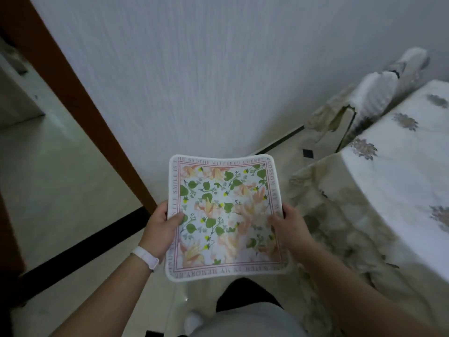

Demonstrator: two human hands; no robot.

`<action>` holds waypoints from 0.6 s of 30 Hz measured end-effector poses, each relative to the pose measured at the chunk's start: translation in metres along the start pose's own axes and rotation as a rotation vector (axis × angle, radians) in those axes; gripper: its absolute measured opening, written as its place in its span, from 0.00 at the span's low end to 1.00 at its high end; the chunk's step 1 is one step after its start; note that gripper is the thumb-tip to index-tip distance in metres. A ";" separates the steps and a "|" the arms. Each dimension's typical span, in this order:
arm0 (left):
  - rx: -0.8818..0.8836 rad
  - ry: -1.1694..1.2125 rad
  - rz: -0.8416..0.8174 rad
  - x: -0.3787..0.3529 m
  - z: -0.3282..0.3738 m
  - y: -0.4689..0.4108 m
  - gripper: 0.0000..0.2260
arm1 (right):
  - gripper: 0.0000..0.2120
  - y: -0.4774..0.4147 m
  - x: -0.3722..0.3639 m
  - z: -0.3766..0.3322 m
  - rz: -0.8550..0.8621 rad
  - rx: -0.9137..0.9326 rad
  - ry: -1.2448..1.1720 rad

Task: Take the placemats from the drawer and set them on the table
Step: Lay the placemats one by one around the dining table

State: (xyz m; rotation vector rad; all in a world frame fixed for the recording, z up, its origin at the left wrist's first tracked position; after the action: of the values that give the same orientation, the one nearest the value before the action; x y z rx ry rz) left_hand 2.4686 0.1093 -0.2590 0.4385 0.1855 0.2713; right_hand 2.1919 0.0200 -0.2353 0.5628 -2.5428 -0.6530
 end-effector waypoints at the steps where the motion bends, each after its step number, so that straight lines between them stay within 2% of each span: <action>1: 0.009 0.001 -0.016 -0.004 0.006 -0.016 0.12 | 0.11 -0.010 0.006 -0.003 0.025 -0.007 -0.017; 8: 0.013 -0.054 -0.126 -0.039 0.059 -0.142 0.11 | 0.09 -0.102 0.051 -0.026 0.091 -0.065 -0.148; 13: 0.015 -0.089 -0.178 -0.082 0.116 -0.232 0.14 | 0.10 -0.176 0.108 -0.058 0.134 -0.076 -0.187; 18: 0.004 -0.068 -0.241 -0.139 0.175 -0.315 0.11 | 0.11 -0.230 0.178 -0.095 0.204 -0.046 -0.196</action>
State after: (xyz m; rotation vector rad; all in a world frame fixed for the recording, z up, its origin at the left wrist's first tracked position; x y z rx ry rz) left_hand 2.4463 -0.2747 -0.2255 0.4244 0.1704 0.0190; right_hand 2.1581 -0.2839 -0.2251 0.2289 -2.7117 -0.7201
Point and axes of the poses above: each hand's wrist, its own y-axis away from the middle knuckle, its own x-axis out of the back of the hand, z = x × y, the point moved 1 cm from there along -y, towards the middle knuckle, and after that the axes turned 12 degrees about -z, right-handed, at the moved point
